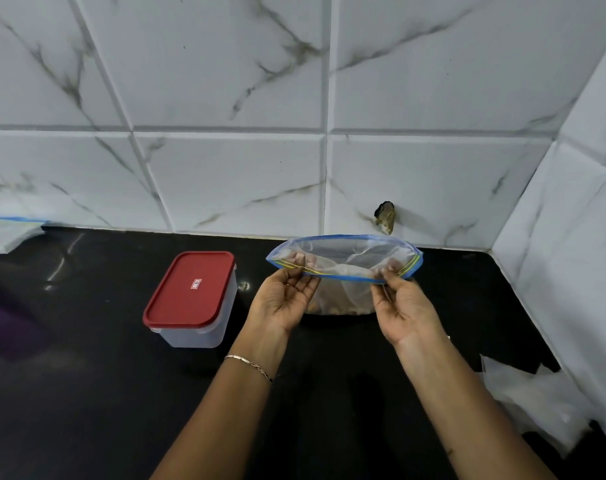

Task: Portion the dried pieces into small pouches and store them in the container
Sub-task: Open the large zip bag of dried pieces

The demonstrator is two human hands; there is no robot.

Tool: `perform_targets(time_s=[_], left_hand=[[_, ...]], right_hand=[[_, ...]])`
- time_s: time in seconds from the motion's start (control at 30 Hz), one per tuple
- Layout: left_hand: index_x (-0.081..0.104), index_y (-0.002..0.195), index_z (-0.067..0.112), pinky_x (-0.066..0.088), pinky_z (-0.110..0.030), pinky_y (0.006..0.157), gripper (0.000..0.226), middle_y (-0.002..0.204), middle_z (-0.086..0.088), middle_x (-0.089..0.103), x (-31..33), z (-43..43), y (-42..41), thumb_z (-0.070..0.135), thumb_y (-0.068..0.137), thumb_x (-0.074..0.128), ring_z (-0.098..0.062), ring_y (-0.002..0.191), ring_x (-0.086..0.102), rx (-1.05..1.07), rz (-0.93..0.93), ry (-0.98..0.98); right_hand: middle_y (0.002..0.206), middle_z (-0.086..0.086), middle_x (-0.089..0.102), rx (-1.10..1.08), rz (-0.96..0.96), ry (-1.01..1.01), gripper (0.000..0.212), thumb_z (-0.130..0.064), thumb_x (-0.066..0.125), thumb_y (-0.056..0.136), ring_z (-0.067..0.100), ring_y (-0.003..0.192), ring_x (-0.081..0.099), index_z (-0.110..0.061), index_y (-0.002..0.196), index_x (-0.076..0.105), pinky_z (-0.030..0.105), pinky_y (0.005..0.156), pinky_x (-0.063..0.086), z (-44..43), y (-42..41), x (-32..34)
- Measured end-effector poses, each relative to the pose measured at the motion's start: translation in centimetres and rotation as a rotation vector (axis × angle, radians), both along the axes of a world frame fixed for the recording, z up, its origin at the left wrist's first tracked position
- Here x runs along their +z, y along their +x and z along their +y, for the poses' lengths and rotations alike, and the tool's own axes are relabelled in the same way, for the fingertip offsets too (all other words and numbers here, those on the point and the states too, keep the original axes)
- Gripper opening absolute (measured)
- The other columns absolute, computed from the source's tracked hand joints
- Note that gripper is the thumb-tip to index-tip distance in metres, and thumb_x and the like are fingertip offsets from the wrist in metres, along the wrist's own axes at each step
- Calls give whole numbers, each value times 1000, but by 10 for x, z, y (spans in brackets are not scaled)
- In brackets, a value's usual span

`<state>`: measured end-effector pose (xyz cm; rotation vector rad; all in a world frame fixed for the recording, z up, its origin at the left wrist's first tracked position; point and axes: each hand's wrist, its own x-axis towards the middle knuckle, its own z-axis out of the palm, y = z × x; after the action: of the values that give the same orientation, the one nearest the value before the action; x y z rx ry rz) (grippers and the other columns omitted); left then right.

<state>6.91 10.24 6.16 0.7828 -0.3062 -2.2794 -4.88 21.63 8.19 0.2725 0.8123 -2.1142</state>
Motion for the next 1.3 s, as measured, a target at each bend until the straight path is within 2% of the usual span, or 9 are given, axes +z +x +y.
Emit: perform_targets(time_s=[0.17, 0.37, 0.47, 0.57, 0.73, 0.87, 1.03, 1.2, 1.3], left_hand=[[60, 84, -4, 58, -37, 53, 25, 85, -16, 61, -13, 2, -6, -9, 93, 37, -27, 64, 68, 106, 13, 131], [60, 106, 2, 45, -19, 54, 27, 80, -7, 54, -40, -1, -7, -5, 83, 49, -13, 58, 52, 87, -23, 196], [55, 126, -1, 52, -43, 97, 35, 123, -20, 62, -49, -2, -5, 3, 96, 38, -33, 109, 64, 81, -107, 184], [54, 129, 0, 47, -48, 100, 40, 129, -19, 60, -45, 3, 4, 13, 96, 36, -34, 120, 58, 59, -105, 119], [49, 125, 10, 53, -34, 63, 33, 114, -16, 61, -38, 7, 18, 8, 94, 39, -25, 89, 63, 121, -333, -212], [59, 101, 24, 51, -36, 70, 29, 107, -7, 63, -34, 7, 22, 3, 93, 40, -22, 91, 60, 138, -680, -695], [60, 89, 20, 49, -34, 70, 15, 90, -1, 62, -25, 0, 19, 17, 95, 46, -17, 87, 57, 103, -769, -792], [64, 106, 9, 52, -31, 77, 17, 96, -5, 68, -22, -10, 22, 21, 96, 57, -16, 90, 63, -36, -739, -785], [66, 95, 5, 55, -34, 74, 11, 87, -9, 67, -18, -18, 22, 9, 94, 55, -20, 83, 64, -85, -555, -545]], right_hand=[[80, 2, 71, 30, -17, -88, 13, -11, 52, 96, 9, 69, 72, -12, 99, 64, 24, 68, 60, 3, -5, -22], [89, 10, 74, 100, -75, -97, 20, -15, 52, 96, 13, 75, 73, -7, 112, 61, 24, 62, 59, 11, 6, -50], [88, 11, 73, 146, -45, -34, 23, -18, 46, 100, 16, 70, 71, -7, 115, 60, 29, 62, 60, 12, 9, -60], [81, 5, 73, 161, 44, 61, 28, -29, 43, 101, 15, 70, 70, -12, 112, 62, 28, 59, 57, 12, 3, -61], [113, 8, 66, 93, 299, 271, 28, -16, 49, 98, 21, 99, 65, -16, 125, 55, 33, 75, 54, 12, -12, -60], [111, -11, 60, -79, 762, 448, 42, -1, 58, 91, 3, 98, 64, -26, 124, 54, 25, 84, 53, 19, -15, -52], [107, -6, 66, -95, 1064, 612, 23, -17, 61, 92, 0, 94, 65, -20, 116, 63, 19, 80, 55, 21, -25, -47], [108, 0, 66, 78, 933, 580, 18, -17, 52, 98, 12, 103, 64, -17, 110, 65, 35, 91, 54, 23, -39, -41], [106, 6, 67, 252, 452, 225, 20, -11, 43, 100, 18, 107, 63, -13, 103, 63, 37, 96, 49, 25, -43, -29]])
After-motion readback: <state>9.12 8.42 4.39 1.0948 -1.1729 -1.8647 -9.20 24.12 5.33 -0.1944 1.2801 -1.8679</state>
